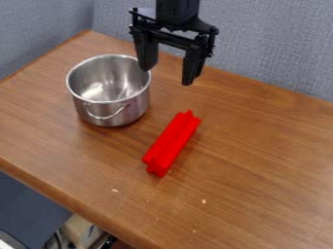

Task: Put the red object in the metal pot

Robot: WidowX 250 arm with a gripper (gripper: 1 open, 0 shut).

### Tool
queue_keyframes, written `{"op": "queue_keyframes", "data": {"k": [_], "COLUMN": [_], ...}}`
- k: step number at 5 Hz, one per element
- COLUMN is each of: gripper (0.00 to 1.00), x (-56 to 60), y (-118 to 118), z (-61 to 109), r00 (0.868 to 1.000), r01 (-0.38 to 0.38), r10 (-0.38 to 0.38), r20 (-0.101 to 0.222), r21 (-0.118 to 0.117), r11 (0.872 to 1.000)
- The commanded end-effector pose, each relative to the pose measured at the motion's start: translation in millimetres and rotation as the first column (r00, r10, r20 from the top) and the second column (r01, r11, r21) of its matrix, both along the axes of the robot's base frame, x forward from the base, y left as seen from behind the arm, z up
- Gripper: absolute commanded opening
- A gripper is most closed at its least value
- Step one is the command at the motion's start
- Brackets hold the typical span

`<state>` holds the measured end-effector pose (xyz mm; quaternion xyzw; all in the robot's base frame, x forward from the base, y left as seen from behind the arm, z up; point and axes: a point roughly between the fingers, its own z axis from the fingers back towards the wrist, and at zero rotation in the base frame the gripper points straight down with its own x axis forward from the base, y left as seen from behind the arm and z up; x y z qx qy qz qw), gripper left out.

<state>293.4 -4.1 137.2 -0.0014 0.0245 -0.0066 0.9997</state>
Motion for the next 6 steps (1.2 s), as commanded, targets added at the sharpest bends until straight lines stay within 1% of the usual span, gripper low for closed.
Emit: {"op": "queue_keyframes", "data": {"k": [1,2,3,4,5,6], "gripper": [1.00,1.00,1.00,1.00,1.00,1.00], "x": [-2.9,1.1,-7.2,-28.8,-39.8,-34.4], "y": [10,13,11,-4,-21,-27], "z": [-7.6,-16.5,-27.2,-34.9,-47.3,-60.7], "r00": [1.000,0.999,0.999,0.998,0.997,0.996], "r01": [0.019,0.003,0.009,0.034,0.051,0.070], "r10": [-0.019,-0.003,-0.009,-0.032,-0.048,-0.065], "r20": [-0.016,-0.033,-0.038,-0.046,-0.056,-0.067], "r21": [0.001,0.000,0.014,0.028,0.042,0.070], "r11": [1.000,1.000,1.000,0.999,0.998,0.995]}}
